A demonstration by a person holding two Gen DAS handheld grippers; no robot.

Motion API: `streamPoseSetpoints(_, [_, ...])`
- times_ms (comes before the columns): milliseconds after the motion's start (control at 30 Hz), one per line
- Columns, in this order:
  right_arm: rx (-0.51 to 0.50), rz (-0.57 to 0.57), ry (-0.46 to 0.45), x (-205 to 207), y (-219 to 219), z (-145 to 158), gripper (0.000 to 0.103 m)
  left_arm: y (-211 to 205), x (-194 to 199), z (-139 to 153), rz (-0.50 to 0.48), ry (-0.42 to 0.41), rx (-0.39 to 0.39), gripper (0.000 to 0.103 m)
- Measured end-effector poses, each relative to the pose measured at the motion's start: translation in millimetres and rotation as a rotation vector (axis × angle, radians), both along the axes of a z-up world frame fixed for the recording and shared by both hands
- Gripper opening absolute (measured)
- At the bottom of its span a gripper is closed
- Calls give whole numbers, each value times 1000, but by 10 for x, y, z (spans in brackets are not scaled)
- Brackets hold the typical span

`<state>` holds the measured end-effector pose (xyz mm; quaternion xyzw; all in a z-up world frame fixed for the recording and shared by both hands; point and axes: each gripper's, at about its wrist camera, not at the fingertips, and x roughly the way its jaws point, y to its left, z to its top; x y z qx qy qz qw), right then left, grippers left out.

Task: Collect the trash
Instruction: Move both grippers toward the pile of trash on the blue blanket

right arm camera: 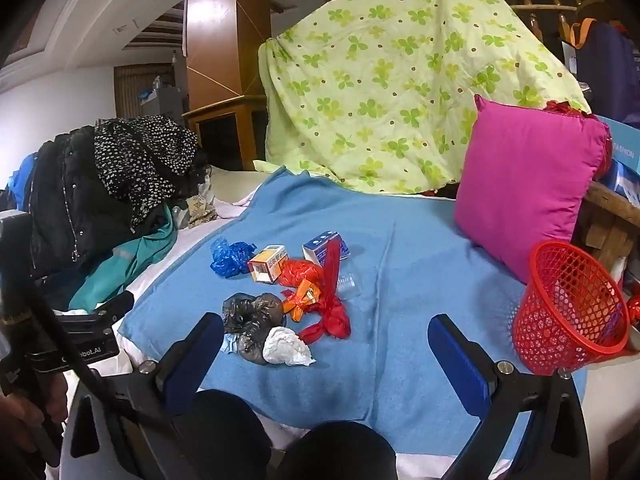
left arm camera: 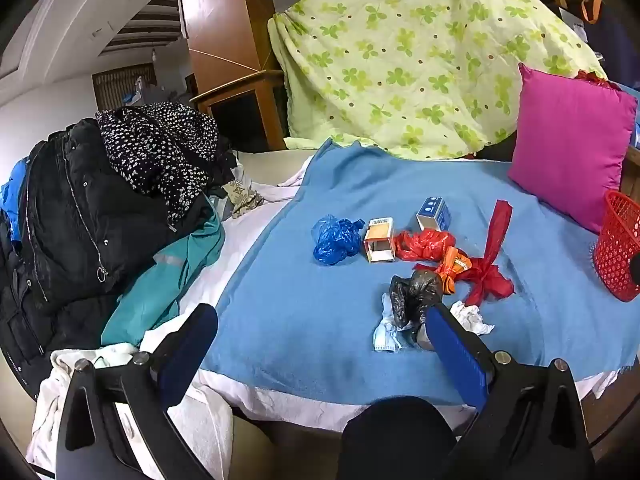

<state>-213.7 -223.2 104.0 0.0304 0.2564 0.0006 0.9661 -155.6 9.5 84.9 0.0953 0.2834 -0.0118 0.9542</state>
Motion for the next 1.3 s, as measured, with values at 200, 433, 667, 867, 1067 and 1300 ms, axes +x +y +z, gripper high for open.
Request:
streamPoseSetpoints(200, [2, 0, 7, 24, 14, -11, 103, 17, 16, -20, 1, 7, -3, 103])
streamPoseSetpoints(433, [3, -1, 16, 43, 32, -40, 103, 38, 56, -45, 4, 18, -6, 103])
streamPoseSetpoints(667, [0, -7, 10, 105, 39, -72, 103, 59, 100, -72, 6, 27, -8, 103])
streamPoseSetpoints(867, [9, -7, 29, 185, 21, -125, 103, 74, 164, -138, 9, 46, -7, 103])
streamPoseSetpoints(1067, [29, -14, 55, 359, -39, -252, 103, 83, 302, -221, 15, 70, -4, 103])
streamPoseSetpoints(1300, [70, -21, 111, 722, -169, -524, 103, 147, 586, -503, -14, 163, -50, 103])
